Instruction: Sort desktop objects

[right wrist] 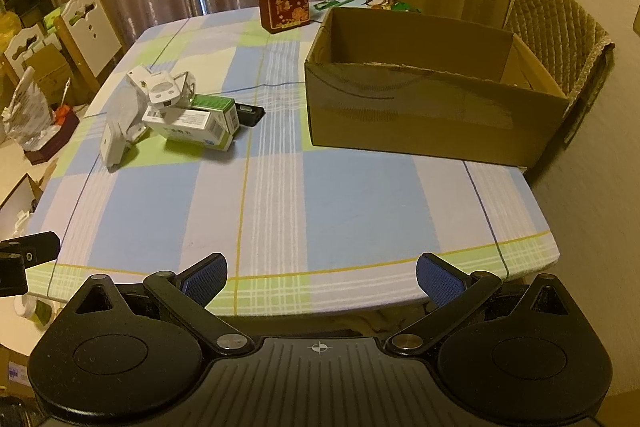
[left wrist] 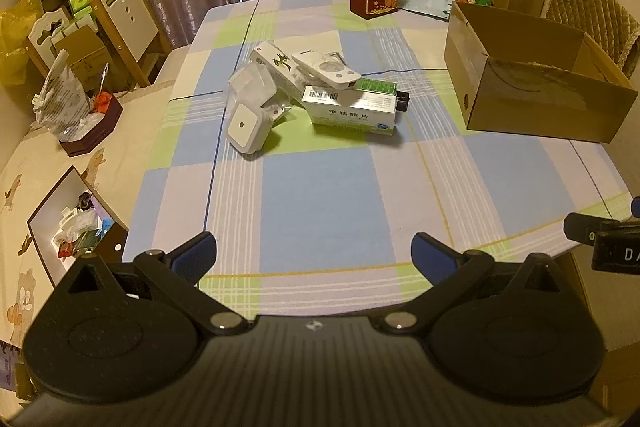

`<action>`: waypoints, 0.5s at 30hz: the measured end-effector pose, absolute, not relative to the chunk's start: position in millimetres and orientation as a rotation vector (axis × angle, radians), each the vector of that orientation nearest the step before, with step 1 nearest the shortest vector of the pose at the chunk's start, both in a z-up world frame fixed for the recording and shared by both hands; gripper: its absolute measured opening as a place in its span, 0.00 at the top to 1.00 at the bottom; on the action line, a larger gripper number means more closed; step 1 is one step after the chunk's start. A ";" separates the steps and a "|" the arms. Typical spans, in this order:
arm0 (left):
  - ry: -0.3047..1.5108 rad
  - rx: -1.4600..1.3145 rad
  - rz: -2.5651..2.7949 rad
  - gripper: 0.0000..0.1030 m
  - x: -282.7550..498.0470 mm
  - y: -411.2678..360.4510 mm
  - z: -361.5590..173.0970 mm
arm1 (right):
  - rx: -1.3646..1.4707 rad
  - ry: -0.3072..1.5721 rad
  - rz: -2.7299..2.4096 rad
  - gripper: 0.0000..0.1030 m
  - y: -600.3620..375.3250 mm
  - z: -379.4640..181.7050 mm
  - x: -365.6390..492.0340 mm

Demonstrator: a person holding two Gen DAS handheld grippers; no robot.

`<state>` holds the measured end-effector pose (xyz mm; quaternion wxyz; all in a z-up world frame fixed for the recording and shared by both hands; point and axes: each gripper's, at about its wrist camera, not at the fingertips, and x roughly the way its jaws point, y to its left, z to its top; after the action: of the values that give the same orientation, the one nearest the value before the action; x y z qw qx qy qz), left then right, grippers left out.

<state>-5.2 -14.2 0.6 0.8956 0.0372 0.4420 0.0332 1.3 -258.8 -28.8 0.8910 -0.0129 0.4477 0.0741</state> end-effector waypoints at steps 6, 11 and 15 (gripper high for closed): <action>0.912 0.071 0.075 0.00 -8.9 -15.8 0.5 | -0.030 0.926 0.159 0.00 -260.9 -27.9 0.5; 0.910 0.072 0.076 0.00 -12.1 -16.5 1.1 | -0.031 0.923 0.168 0.00 -261.1 -27.5 -1.4; 0.910 0.071 0.081 0.00 -13.5 -15.8 1.7 | -0.028 0.922 0.182 0.00 -260.7 -27.3 -2.7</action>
<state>-13.5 -15.8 1.7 0.8969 0.0342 0.4392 0.0390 -2.7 -260.7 -27.3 0.8915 -0.0134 0.4443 0.0875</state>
